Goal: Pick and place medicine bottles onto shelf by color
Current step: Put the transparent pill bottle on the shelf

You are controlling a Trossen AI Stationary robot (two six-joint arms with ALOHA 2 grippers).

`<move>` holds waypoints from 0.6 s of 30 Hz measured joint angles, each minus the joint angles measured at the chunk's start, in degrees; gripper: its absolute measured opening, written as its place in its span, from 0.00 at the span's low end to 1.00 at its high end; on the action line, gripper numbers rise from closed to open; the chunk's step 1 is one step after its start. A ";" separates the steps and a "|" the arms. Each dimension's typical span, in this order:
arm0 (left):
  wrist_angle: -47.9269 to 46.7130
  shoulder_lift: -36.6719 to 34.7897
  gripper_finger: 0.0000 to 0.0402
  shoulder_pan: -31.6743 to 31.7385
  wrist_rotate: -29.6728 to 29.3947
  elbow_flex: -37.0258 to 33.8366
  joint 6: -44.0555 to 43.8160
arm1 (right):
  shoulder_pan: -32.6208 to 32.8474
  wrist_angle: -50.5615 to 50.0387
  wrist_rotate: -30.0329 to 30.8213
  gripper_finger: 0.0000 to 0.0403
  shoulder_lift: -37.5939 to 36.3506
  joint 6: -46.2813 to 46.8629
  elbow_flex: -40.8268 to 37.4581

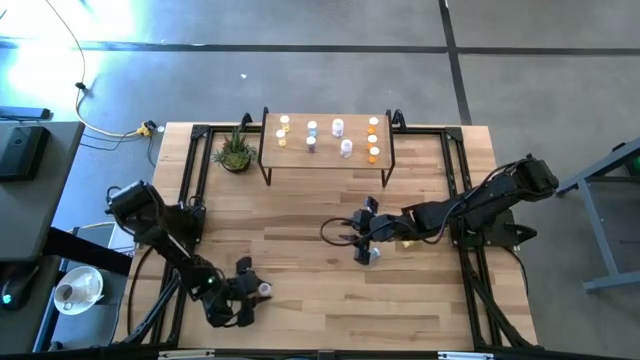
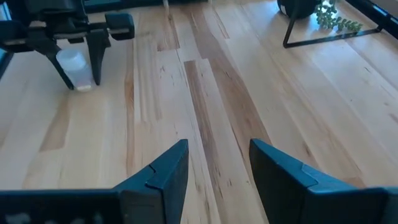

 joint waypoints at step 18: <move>3.39 -11.13 0.37 26.13 18.84 0.00 36.74 | 0.00 1.32 -2.93 0.40 0.00 -0.04 0.00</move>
